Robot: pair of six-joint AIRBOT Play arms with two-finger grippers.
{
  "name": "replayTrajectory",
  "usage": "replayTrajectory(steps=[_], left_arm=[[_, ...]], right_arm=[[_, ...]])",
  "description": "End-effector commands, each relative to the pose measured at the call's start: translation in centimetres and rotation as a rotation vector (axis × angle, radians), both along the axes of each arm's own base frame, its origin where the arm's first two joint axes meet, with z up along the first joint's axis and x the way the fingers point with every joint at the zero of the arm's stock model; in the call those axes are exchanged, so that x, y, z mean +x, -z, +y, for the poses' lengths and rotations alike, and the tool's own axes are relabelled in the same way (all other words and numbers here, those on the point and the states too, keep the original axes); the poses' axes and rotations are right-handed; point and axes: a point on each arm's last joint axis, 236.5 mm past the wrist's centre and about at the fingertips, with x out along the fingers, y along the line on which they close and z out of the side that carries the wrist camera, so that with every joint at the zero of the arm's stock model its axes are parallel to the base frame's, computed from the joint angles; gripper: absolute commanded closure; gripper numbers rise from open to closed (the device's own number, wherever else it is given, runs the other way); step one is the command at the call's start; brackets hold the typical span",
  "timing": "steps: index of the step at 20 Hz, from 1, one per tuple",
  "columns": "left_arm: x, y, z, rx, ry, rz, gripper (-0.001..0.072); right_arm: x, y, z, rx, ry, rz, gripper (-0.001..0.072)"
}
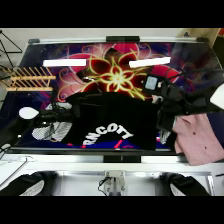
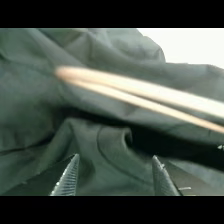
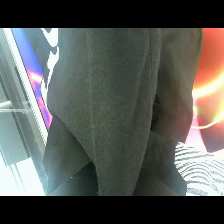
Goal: Fold the shirts.
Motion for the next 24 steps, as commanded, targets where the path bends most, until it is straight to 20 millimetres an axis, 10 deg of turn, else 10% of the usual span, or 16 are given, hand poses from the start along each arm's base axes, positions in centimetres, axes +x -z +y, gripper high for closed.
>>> replayTrajectory(steps=[1,7,12,20,24], left_arm=[[0.4,-0.6,0.5,-0.028,-0.018,-0.002,0.0179],[0.3,2.1,-3.1,-0.041,0.004,0.049,0.0196],[0.6,3.7,-3.0,-0.036,0.000,0.082,0.0640],[4.6,3.7,7.2,-0.006,-0.202,0.084,0.0669],[5.1,3.9,8.5,-0.008,-0.236,0.092,0.0669]], right_arm=[[0.0,0.0,0.0,0.000,0.002,0.000,0.0649],[0.0,0.0,0.0,0.001,0.005,0.001,0.0649],[0.0,0.0,0.0,0.001,0.008,0.002,0.0649],[0.0,-0.1,0.0,0.008,0.020,0.008,0.0649],[-0.5,-0.8,1.7,0.081,-0.004,0.021,0.0651]])
